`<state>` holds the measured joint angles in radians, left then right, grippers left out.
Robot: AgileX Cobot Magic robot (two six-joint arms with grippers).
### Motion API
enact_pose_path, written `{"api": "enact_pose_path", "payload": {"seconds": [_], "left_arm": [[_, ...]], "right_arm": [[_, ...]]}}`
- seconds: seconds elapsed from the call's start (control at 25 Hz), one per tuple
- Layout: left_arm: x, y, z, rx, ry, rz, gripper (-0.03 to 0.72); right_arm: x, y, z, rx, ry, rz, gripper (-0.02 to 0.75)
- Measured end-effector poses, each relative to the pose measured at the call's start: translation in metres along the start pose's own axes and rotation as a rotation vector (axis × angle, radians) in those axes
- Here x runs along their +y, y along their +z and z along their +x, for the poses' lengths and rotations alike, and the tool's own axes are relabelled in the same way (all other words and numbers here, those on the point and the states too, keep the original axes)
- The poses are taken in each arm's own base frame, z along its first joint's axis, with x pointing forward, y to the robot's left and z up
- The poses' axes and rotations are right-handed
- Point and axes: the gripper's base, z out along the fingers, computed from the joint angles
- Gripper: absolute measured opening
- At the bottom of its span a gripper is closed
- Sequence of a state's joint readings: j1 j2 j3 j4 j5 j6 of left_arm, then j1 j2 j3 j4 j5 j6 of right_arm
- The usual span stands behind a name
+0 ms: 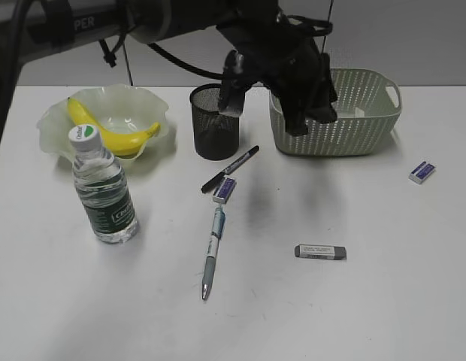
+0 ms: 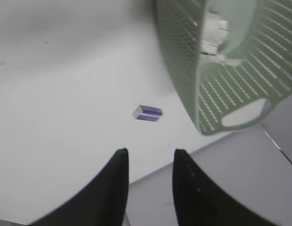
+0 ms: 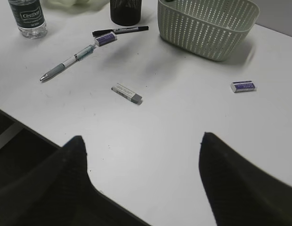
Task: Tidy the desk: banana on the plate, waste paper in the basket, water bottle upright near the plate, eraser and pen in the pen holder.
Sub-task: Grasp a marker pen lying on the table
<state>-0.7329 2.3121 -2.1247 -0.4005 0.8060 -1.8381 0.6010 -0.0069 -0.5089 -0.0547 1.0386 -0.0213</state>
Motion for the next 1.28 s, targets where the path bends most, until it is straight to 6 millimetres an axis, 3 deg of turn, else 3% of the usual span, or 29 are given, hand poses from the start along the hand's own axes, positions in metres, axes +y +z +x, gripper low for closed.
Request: {"api": "enact_pose_path", "payload": {"seconds": [0.28,0.48,0.76,0.96,1.28], "left_arm": [[0.017,-0.003,-0.018,-0.238,-0.159,-0.157,0.237],[0.019,-0.004,-0.024,-0.357,-0.296,-0.114,0.237],[0.025,-0.008,-0.03,-0.506,-0.618,-0.081,0.237],[0.023,-0.01,-0.036,-0.566,-0.729,-0.01,0.237],[0.026,0.029,-0.052,-0.523,-0.926,0.077,0.237]], "right_arm": [[0.0,0.0,0.0,0.0,0.0,0.0,0.583],[0.0,0.0,0.0,0.0,0.0,0.0,0.583],[0.0,0.0,0.0,0.0,0.0,0.0,0.583],[0.0,0.0,0.0,0.0,0.0,0.0,0.583],[0.0,0.0,0.0,0.0,0.0,0.0,0.583]]}}
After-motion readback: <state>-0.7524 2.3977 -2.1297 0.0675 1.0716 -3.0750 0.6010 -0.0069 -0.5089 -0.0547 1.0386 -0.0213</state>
